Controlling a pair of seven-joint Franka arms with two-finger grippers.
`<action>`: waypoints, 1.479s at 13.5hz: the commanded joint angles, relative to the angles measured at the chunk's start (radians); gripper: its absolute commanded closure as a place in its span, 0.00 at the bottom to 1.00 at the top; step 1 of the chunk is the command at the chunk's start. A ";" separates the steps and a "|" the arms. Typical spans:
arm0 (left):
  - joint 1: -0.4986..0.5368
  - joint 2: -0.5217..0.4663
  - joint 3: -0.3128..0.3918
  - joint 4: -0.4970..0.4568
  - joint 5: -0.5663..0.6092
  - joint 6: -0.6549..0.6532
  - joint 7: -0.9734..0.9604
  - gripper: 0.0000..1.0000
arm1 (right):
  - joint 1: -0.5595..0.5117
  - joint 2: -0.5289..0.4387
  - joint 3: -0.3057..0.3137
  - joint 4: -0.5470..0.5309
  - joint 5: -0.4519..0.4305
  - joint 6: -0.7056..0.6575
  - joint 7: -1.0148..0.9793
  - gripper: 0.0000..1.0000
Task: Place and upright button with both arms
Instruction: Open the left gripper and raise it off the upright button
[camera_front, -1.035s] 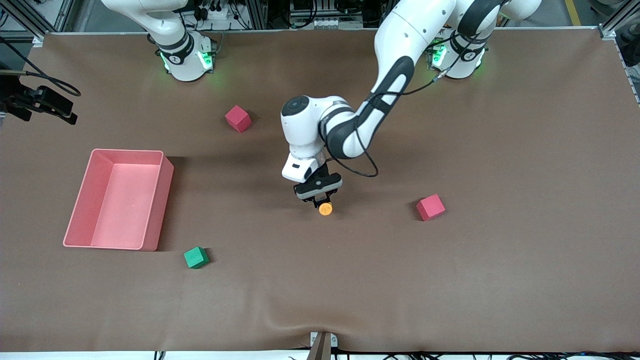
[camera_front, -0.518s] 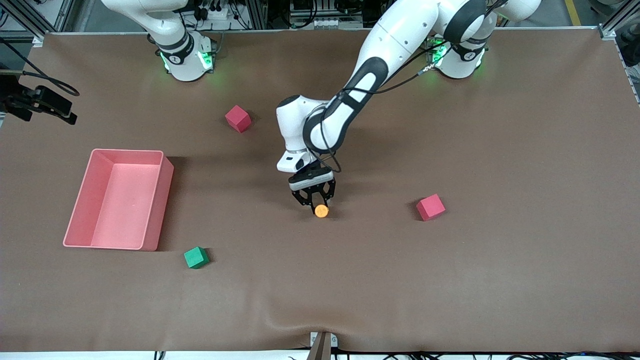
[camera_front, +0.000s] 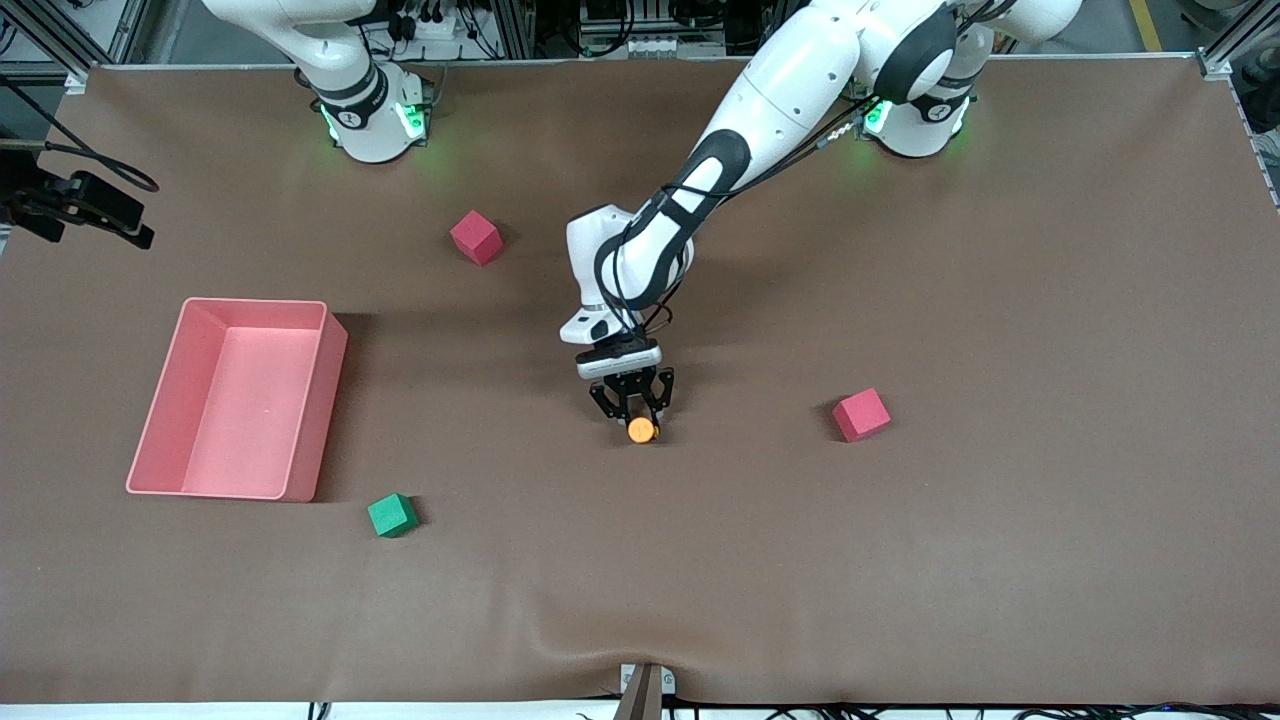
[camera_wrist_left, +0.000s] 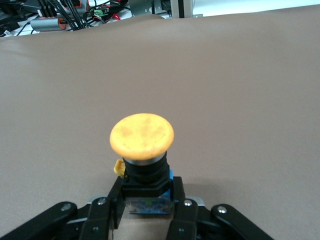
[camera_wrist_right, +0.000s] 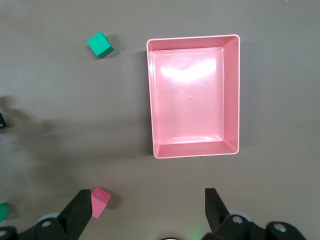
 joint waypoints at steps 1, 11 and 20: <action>-0.024 0.005 0.013 0.007 0.030 -0.019 -0.019 0.83 | -0.019 0.000 0.006 0.013 0.019 -0.012 0.002 0.00; -0.066 -0.031 0.000 0.001 -0.117 -0.085 -0.025 0.00 | -0.018 0.000 0.006 0.013 0.019 -0.011 0.002 0.00; -0.076 -0.326 -0.026 0.002 -0.717 -0.236 0.214 0.00 | -0.018 0.002 0.007 0.013 0.019 -0.011 0.001 0.00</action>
